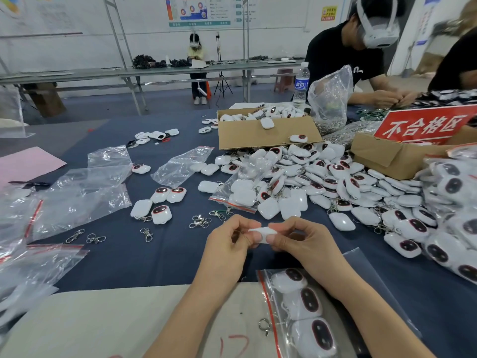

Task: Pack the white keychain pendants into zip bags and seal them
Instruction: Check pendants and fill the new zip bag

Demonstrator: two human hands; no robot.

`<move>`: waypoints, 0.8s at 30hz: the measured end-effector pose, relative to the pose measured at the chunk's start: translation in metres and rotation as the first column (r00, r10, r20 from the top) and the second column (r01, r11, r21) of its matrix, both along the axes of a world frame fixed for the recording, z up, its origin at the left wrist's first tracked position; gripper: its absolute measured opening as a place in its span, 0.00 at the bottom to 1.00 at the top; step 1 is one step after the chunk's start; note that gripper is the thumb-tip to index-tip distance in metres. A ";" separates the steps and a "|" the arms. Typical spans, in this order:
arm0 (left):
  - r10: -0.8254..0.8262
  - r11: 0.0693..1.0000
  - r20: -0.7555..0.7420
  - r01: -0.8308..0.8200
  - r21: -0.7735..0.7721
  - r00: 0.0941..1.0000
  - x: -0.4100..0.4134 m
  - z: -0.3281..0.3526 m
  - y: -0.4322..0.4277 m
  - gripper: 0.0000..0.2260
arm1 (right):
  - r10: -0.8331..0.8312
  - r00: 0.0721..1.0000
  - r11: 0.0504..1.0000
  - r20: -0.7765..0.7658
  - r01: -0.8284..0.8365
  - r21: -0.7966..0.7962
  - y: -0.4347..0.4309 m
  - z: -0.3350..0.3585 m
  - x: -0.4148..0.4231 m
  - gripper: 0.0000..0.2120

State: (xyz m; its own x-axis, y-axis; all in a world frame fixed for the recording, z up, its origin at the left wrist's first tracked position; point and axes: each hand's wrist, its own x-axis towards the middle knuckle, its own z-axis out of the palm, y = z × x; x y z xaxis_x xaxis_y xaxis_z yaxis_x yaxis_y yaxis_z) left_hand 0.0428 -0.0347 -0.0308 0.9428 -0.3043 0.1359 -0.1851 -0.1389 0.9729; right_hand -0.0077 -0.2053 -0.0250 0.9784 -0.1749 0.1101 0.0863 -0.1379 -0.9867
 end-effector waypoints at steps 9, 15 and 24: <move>0.010 1.000 0.032 -0.010 0.013 0.999 -0.003 0.003 -0.001 0.09 | -0.013 1.000 1.000 0.006 0.013 0.014 0.001 0.001 0.000 0.09; -0.070 0.997 0.248 0.061 0.042 0.966 -0.008 0.002 -0.004 0.15 | -0.049 0.999 0.987 -0.007 0.050 0.153 -0.001 0.000 0.002 0.07; -0.014 1.000 0.194 0.010 0.023 0.981 -0.007 0.002 -0.004 0.09 | 0.015 0.998 0.995 0.059 -0.021 0.099 0.002 0.006 -0.002 0.13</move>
State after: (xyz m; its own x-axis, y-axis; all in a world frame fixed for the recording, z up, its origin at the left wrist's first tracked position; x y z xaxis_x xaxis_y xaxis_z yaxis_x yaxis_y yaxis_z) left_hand 0.0353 -0.0389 -0.0289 0.8954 -0.3205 0.3091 -0.3719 -0.1567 0.9150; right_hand -0.0093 -0.2031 -0.0194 0.9739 -0.1702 0.1502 0.1459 -0.0374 -0.9886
